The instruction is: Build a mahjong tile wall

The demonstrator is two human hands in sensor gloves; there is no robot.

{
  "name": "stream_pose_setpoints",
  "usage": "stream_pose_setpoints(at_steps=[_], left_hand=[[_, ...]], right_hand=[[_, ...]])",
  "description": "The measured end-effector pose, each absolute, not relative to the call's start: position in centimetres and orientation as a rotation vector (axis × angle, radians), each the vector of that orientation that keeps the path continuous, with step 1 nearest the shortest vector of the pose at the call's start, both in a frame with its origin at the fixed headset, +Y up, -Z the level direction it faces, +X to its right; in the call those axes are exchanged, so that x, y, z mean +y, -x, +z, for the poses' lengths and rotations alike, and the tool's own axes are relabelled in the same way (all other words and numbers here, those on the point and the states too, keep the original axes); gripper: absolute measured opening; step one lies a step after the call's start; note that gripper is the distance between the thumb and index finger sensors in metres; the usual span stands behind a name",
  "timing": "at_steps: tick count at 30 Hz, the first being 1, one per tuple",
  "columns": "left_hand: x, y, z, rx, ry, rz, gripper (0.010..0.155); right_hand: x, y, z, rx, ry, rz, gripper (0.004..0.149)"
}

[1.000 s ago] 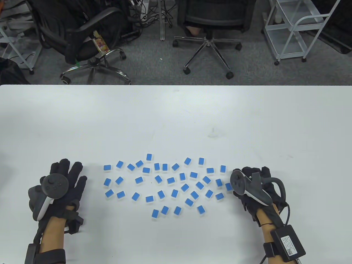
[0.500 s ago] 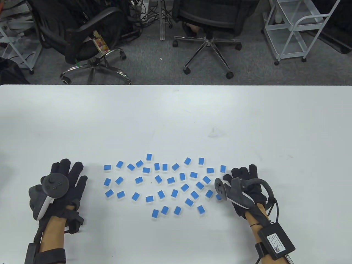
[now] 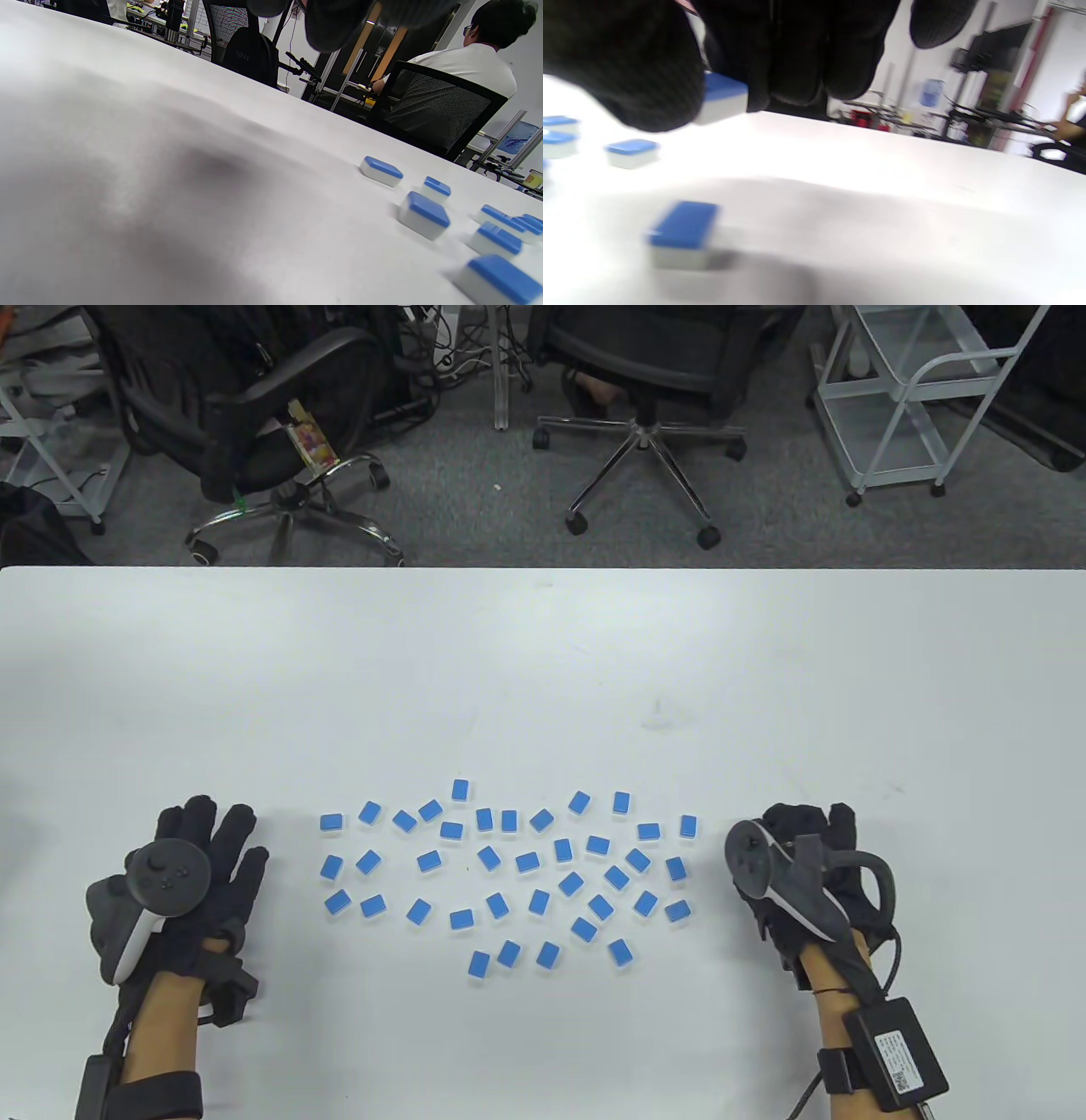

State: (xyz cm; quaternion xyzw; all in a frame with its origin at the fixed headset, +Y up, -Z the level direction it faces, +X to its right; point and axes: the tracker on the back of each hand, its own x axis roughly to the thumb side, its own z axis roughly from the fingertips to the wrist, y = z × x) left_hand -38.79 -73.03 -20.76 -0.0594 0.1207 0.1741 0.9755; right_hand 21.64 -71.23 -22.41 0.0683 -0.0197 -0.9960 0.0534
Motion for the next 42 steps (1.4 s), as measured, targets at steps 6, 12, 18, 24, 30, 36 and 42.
stream_pose_setpoints(at_steps=[6, 12, 18, 24, 30, 36, 42], left_hand=[[-73.1, 38.7, -20.9, 0.238, 0.13, 0.349, 0.064], [-73.1, 38.7, -20.8, 0.239, 0.132, 0.355, 0.064], [-73.1, 38.7, -20.7, 0.242, 0.139, 0.355, 0.064], [-73.2, 38.8, -20.7, 0.24, 0.141, 0.355, 0.064], [-73.2, 38.8, -20.7, 0.24, 0.148, 0.359, 0.064], [-73.2, 38.8, -20.7, 0.24, 0.15, 0.358, 0.064], [-73.3, 38.8, -20.6, 0.237, 0.154, 0.354, 0.064]], right_hand=[[-74.3, -24.2, -23.3, -0.433, -0.305, -3.016, 0.055], [-74.1, -23.9, -23.2, -0.42, -0.265, -3.029, 0.054], [-74.4, -23.9, -23.4, -0.429, -0.249, -3.059, 0.054], [-74.5, -23.9, -23.4, -0.435, -0.235, -3.065, 0.054], [-74.5, -23.8, -23.4, -0.435, -0.228, -3.074, 0.054], [-74.6, -23.7, -23.4, -0.435, -0.219, -3.079, 0.054], [-74.6, -23.7, -23.4, -0.437, -0.213, -3.079, 0.053]])
